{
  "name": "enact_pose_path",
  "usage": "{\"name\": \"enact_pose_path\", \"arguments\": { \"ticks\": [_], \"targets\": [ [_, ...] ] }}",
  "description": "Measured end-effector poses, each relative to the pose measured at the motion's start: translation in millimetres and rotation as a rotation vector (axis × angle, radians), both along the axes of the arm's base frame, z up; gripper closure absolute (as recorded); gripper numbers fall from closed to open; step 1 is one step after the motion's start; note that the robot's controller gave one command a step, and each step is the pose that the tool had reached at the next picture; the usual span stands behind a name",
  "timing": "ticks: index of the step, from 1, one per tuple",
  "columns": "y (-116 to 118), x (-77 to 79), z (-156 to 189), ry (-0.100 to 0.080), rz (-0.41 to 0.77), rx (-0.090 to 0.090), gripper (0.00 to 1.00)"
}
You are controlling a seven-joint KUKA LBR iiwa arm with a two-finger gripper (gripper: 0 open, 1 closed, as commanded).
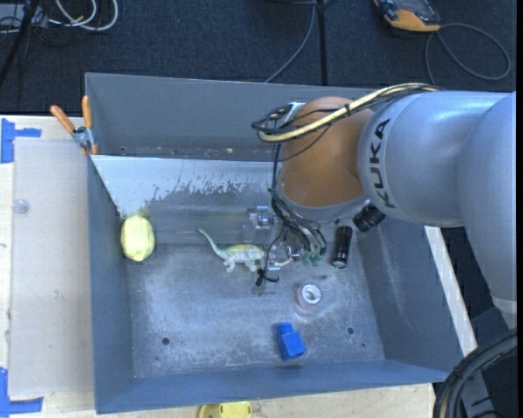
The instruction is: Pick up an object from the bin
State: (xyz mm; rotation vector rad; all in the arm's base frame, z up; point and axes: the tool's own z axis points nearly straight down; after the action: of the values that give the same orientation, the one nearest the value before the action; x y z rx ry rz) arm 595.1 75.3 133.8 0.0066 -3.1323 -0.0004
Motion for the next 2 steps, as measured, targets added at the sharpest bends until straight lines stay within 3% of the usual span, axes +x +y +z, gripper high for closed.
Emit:
{"name": "enact_pose_path", "arguments": {
  "ticks": [1,2],
  "targets": [
    [0,1.7,5,-0.007,-0.002,0.000,0.00],
    [-22,15.1,-55,-0.003,-0.093,0.000,0.00]
  ]
}}
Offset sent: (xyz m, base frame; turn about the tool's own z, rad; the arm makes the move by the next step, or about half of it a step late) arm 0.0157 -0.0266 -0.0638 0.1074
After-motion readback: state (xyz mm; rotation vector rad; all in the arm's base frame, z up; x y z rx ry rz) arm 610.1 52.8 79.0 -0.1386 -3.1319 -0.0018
